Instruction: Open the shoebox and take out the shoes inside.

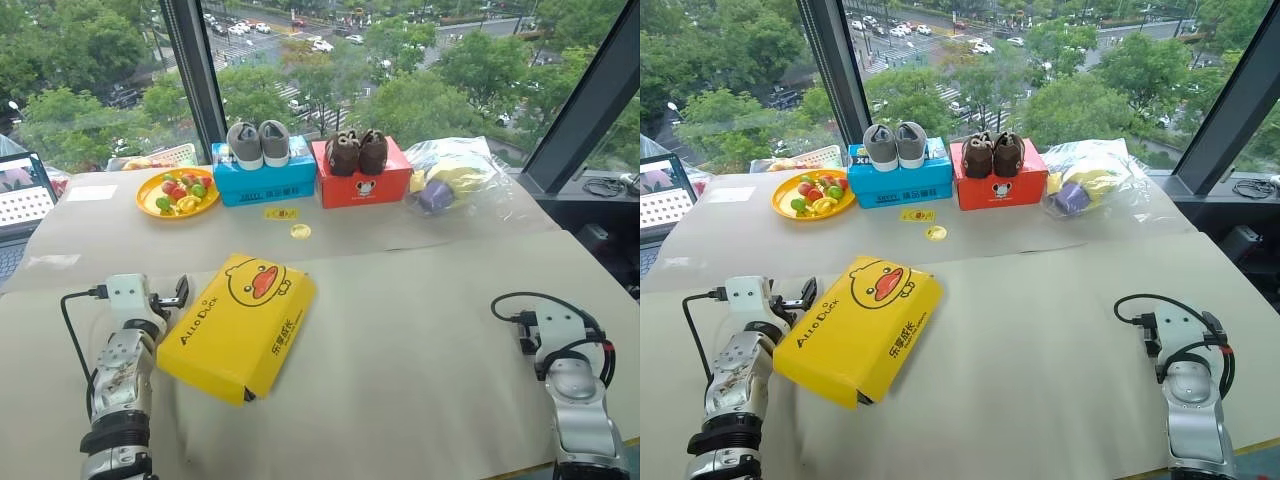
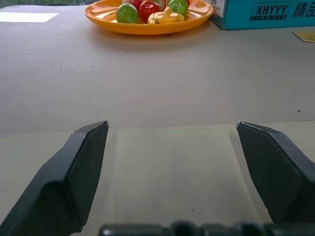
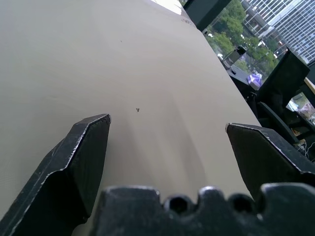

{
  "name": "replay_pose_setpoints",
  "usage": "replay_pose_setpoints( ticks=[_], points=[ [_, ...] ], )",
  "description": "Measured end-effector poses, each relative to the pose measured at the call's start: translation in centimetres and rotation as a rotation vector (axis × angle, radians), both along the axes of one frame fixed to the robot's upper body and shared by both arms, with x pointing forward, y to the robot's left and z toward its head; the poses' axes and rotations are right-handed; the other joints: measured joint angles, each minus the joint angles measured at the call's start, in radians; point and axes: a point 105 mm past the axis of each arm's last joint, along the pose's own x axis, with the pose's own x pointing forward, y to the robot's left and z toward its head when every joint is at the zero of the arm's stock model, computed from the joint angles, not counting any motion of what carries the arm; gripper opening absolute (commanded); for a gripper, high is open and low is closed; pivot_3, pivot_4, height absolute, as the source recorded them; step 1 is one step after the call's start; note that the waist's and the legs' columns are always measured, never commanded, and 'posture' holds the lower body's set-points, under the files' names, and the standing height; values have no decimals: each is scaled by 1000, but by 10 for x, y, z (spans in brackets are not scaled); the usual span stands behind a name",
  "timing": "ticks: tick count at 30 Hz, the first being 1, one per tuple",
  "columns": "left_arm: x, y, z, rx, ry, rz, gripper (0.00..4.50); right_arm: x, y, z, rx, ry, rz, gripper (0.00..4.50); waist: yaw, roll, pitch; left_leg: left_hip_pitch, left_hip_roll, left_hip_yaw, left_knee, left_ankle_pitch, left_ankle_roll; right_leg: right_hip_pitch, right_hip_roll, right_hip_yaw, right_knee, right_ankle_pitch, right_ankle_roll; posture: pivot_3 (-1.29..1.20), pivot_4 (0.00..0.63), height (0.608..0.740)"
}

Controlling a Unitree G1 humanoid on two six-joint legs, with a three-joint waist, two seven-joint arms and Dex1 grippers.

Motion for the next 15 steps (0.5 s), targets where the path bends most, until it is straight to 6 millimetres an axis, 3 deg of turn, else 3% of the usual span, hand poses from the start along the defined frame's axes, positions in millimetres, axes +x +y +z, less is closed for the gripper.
replay_pose_setpoints(
  ticks=[5,8,12,15],
  points=[
    [-1,2,2,33,22,-50,4459,1,3,0,10,-1,12,4500,-2,-2,0,0,1,0,0,0,0,-1,1,0,0,0,0,0,150,731],
    [-6,9,4,79,63,-127,4459,7,20,2,45,11,95,4500,-14,-4,2,-1,2,0,-2,0,0,-2,2,-1,0,-1,-1,0,150,731],
    [-29,31,16,197,173,-320,4459,14,87,7,205,87,443,4500,-31,-10,6,-1,4,1,-8,0,-1,-7,3,-2,0,-3,-6,0,150,731],
    [-47,47,37,269,268,-459,4459,6,135,21,265,172,726,4500,-21,-10,7,-2,3,1,-14,0,-2,-10,1,-3,1,-5,-10,0,150,731]
  ],
)
